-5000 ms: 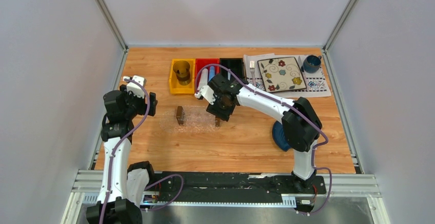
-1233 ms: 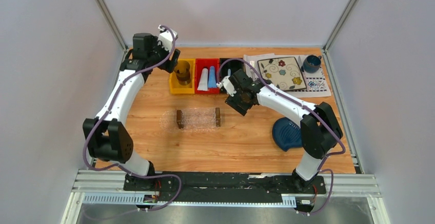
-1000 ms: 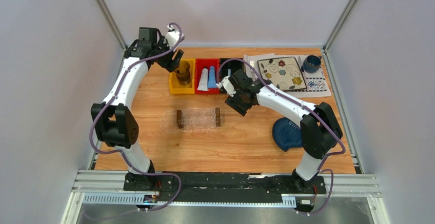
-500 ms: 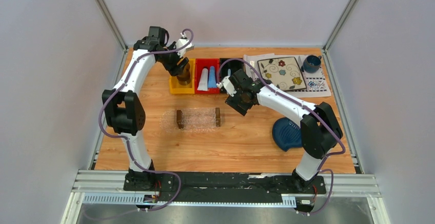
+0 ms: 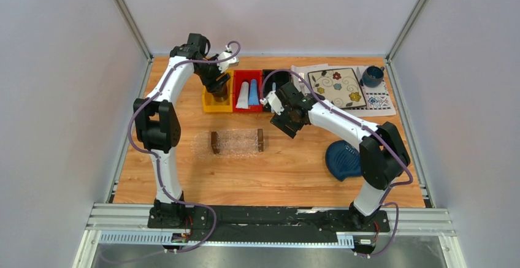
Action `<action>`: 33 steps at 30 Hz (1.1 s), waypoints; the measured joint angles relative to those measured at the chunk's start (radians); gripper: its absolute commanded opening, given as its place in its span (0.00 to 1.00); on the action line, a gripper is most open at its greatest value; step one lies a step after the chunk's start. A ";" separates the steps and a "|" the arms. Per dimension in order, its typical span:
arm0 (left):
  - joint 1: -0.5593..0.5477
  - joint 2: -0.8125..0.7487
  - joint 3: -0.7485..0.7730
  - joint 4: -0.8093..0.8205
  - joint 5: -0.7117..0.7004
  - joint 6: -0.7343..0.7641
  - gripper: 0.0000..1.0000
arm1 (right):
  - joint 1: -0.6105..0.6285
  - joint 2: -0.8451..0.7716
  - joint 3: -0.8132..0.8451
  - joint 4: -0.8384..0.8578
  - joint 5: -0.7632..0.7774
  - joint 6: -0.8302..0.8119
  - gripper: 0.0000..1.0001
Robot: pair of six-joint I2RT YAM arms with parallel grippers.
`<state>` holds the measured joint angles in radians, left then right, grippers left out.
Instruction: Prepare toiletry sets of a toothbrush and toothpaste on the tray
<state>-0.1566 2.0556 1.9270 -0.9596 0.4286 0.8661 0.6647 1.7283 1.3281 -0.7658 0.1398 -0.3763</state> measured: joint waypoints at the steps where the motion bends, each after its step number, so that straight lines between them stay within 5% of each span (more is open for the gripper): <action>1: 0.000 0.007 0.008 -0.003 -0.002 0.005 0.68 | -0.001 0.000 0.000 0.000 0.000 -0.002 0.70; 21: -0.024 0.138 0.114 -0.098 -0.032 0.082 0.63 | -0.023 0.007 -0.001 0.000 -0.014 -0.014 0.69; 33: -0.026 0.169 0.114 -0.095 -0.062 0.087 0.52 | -0.026 0.021 -0.004 0.000 -0.019 -0.014 0.69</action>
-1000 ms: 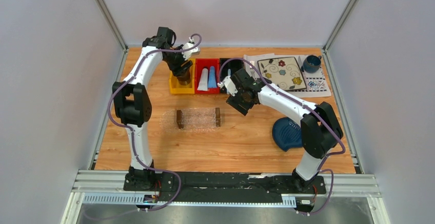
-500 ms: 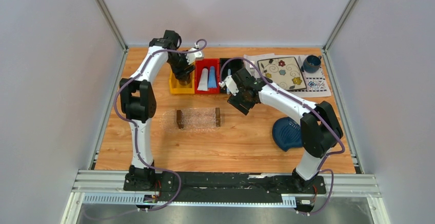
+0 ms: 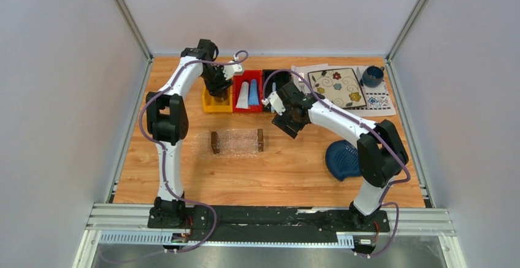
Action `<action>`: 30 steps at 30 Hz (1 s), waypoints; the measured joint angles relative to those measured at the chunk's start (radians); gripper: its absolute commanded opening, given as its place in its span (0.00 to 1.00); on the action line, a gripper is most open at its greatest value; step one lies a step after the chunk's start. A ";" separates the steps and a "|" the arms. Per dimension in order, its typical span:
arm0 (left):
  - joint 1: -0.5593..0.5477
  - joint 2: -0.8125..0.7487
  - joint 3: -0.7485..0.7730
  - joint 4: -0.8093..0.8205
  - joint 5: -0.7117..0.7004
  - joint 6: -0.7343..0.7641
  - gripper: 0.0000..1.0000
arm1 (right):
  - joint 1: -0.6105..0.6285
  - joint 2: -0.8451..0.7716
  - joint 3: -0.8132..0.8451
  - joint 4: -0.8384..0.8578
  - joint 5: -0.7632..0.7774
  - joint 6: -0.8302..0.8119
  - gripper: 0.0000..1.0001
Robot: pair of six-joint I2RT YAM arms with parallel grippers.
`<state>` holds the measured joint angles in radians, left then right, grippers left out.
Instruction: Prepare toiletry sets of a toothbrush and toothpaste on the tray
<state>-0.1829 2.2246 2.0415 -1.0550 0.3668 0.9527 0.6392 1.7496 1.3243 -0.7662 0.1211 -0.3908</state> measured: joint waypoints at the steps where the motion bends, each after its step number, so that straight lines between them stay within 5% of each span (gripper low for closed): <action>1: 0.000 0.003 0.000 0.000 -0.003 0.000 0.50 | 0.000 0.000 0.000 0.000 0.000 0.000 0.69; 23: -0.007 0.009 0.000 0.029 -0.043 0.008 0.01 | -0.008 0.001 -0.002 0.000 0.000 -0.003 0.69; 30: -0.008 0.009 0.000 0.028 -0.044 0.004 0.00 | -0.010 0.001 -0.002 0.000 0.000 -0.002 0.69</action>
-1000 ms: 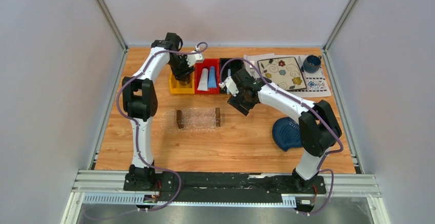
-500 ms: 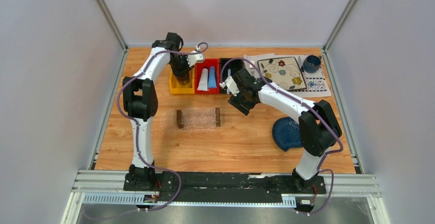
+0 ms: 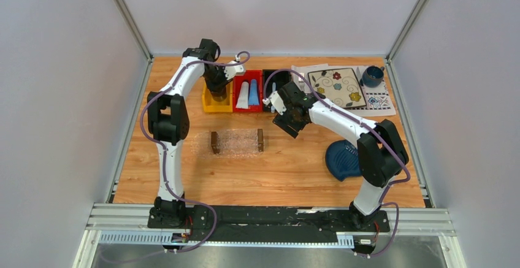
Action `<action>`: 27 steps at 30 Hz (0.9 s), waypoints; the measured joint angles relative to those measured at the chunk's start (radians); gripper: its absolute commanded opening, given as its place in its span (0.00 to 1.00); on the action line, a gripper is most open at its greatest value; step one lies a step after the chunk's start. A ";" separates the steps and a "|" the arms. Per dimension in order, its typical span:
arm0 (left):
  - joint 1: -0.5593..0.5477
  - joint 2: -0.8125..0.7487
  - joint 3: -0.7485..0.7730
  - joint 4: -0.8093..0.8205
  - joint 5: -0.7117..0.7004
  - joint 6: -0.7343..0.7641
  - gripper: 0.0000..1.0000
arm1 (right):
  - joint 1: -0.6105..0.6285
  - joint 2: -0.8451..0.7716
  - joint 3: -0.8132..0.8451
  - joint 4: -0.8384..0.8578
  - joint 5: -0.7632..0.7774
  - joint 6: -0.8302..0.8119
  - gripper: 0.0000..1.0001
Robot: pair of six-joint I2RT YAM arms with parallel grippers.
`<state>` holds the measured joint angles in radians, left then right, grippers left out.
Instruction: Prepare toiletry sets of a toothbrush and toothpaste on the tray
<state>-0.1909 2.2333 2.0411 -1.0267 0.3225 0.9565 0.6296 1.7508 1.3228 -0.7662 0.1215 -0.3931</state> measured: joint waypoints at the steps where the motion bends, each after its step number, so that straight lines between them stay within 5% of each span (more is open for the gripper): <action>1: -0.002 0.000 0.000 0.000 0.000 -0.001 0.00 | 0.000 0.000 0.000 0.000 0.000 0.000 0.69; 27: -0.026 -0.217 -0.005 -0.051 -0.105 -0.084 0.00 | -0.004 0.000 0.000 0.000 0.001 0.000 0.69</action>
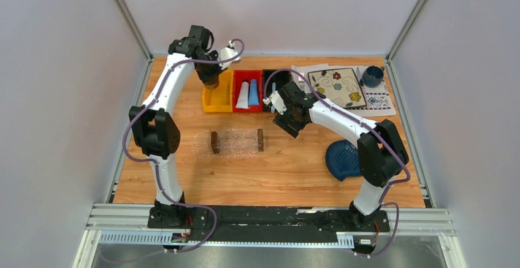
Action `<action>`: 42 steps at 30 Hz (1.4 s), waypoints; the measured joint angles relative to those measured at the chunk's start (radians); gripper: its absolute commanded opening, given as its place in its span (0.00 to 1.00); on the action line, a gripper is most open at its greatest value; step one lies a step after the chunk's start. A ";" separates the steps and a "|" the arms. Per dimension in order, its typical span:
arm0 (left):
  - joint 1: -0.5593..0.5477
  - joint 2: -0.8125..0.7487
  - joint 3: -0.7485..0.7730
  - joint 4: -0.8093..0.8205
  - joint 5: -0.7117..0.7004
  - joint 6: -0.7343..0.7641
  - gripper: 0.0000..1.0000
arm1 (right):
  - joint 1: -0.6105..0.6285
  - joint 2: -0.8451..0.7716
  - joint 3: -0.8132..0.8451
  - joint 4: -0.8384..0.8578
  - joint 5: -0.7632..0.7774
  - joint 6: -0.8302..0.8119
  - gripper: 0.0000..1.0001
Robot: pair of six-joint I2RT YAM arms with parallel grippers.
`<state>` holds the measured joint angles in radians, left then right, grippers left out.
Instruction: Prepare toiletry sets of a toothbrush and toothpaste on the tray
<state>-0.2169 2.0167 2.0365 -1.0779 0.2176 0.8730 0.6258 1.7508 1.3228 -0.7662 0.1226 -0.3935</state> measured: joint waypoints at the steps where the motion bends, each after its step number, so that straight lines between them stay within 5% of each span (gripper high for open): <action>1: 0.000 -0.025 -0.010 -0.005 -0.001 -0.001 0.00 | 0.000 0.000 0.000 0.000 0.000 0.000 0.69; 10: -0.002 -0.334 -0.204 -0.070 -0.018 0.000 0.00 | 0.000 -0.001 0.000 0.000 0.008 0.000 0.69; 23: -0.005 -0.679 -0.723 -0.020 -0.018 -0.037 0.00 | -0.001 -0.006 0.000 0.000 0.008 0.000 0.69; 42: -0.005 -0.775 -0.967 0.148 -0.007 -0.106 0.00 | -0.001 -0.006 0.000 0.000 0.008 0.001 0.69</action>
<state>-0.2214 1.2419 1.0695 -0.9295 0.2108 0.7673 0.6250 1.7443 1.3228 -0.7658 0.1307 -0.3927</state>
